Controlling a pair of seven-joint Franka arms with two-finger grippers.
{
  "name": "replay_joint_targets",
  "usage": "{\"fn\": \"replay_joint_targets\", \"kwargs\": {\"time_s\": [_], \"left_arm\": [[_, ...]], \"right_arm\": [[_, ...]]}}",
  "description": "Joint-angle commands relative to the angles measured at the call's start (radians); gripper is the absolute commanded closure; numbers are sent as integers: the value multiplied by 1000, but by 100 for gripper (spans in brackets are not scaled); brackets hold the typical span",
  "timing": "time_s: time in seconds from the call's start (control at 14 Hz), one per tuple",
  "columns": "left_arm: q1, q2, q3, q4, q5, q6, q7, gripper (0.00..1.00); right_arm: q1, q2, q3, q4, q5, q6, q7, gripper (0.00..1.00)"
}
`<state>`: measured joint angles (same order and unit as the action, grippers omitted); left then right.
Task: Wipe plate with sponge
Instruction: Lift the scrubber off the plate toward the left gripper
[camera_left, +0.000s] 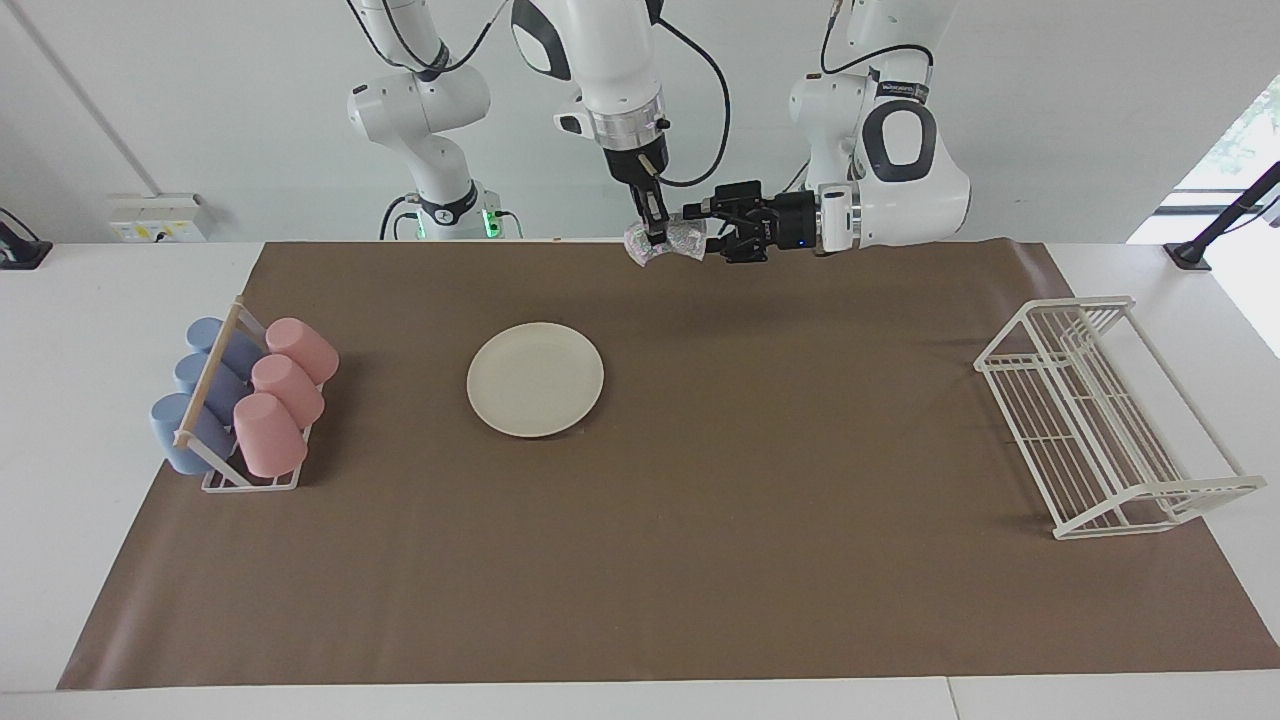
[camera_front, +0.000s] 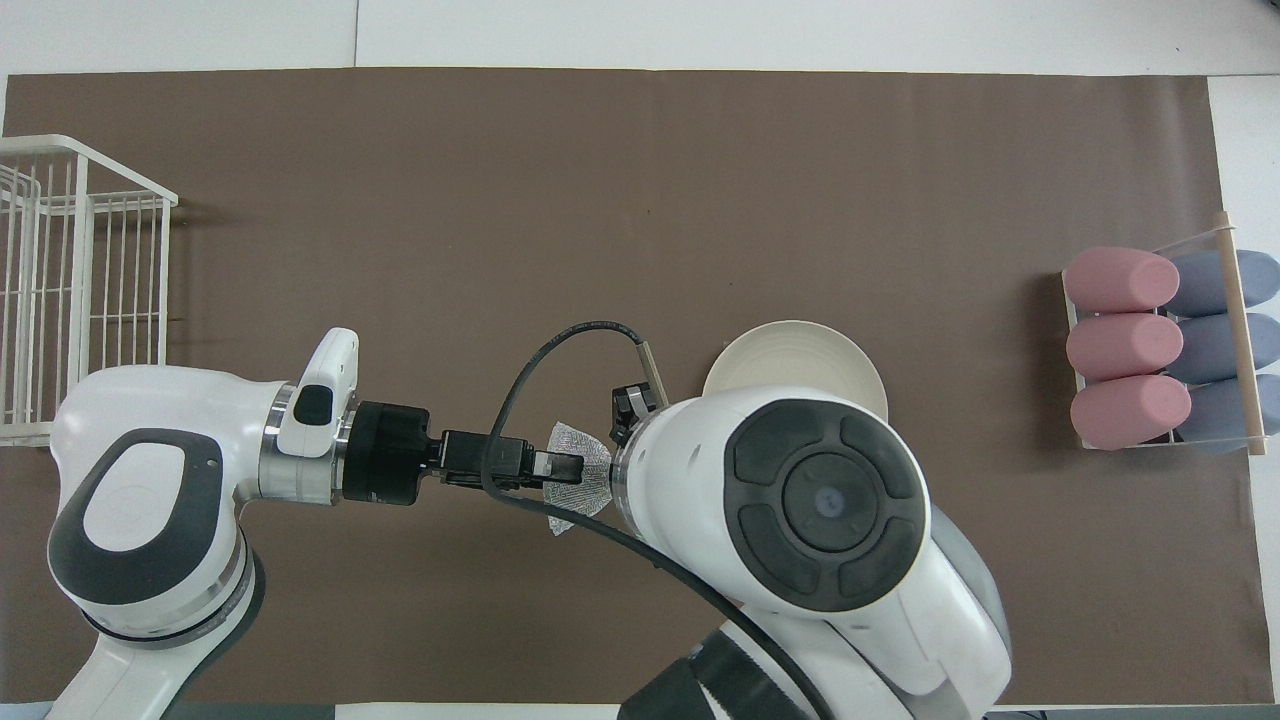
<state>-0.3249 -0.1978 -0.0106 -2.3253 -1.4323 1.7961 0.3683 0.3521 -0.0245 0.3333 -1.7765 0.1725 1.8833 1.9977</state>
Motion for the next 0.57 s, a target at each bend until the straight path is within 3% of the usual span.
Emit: {"fn": "replay_joint_targets", "kwargs": {"time_s": [0.0,0.29,0.36,0.43,0.5], "left_arm": [[-8,-31,9,-28,-20,19,-37,100],[-8,-32,12,-28,-20,8,-40,100],[-6,-37,12,-26,-20,8,-46,100],[-6,-44,14,-28,-20,8,-58,100],[-6,-45,14,-28,-20,8,-58,100]], "right_arm": [[-4,14,7,22,-27,-4,16,100],[-4,14,9,20,-25,-4,13,100],[-5,5,9,14,-25,-10,-9,92],[-5,-3,9,2,-27,-7,-39,4],[-8,-3,9,3,-25,-4,-42,0]]}}
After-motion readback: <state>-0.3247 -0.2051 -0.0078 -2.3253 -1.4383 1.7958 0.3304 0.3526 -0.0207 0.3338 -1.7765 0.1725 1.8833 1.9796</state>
